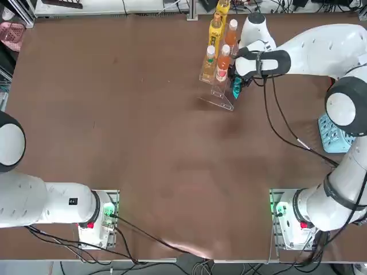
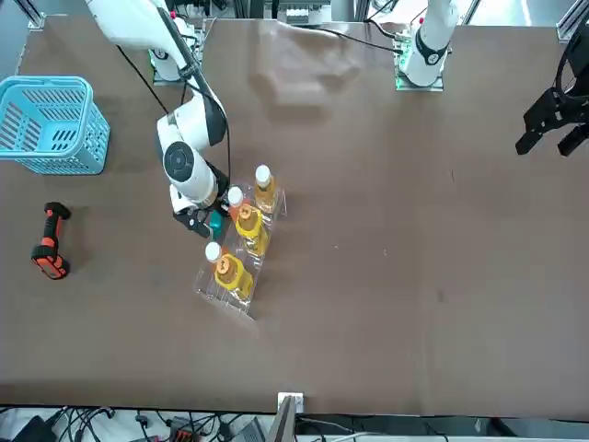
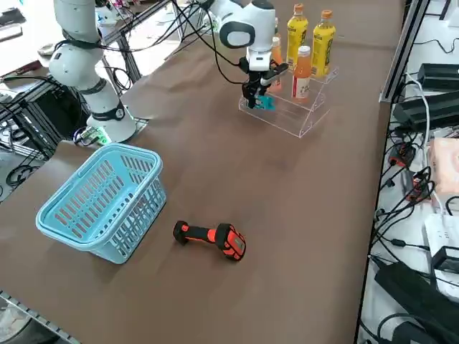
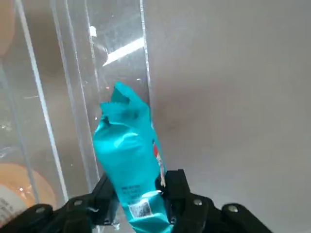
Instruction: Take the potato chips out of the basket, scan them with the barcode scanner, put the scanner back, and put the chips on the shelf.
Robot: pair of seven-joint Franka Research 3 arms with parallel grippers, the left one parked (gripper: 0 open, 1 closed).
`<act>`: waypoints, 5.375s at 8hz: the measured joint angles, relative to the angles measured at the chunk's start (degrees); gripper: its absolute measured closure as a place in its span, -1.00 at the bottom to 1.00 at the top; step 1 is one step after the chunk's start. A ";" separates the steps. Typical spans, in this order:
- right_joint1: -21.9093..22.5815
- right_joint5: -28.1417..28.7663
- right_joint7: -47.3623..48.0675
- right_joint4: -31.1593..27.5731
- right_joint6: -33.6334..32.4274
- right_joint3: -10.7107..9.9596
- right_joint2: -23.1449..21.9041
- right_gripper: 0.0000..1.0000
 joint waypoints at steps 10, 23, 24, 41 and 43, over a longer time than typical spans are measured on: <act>-5.24 8.51 -15.59 0.00 3.40 -0.25 -2.06 0.02; -4.70 12.27 -19.29 -0.93 6.14 0.37 1.00 0.01; -4.62 12.27 -19.31 -0.94 6.49 0.37 1.25 0.01; -19.19 12.32 -43.39 -1.49 -5.96 -0.71 -5.57 -1.00; -22.39 12.26 -49.47 -1.05 -9.60 -0.94 -8.82 -1.00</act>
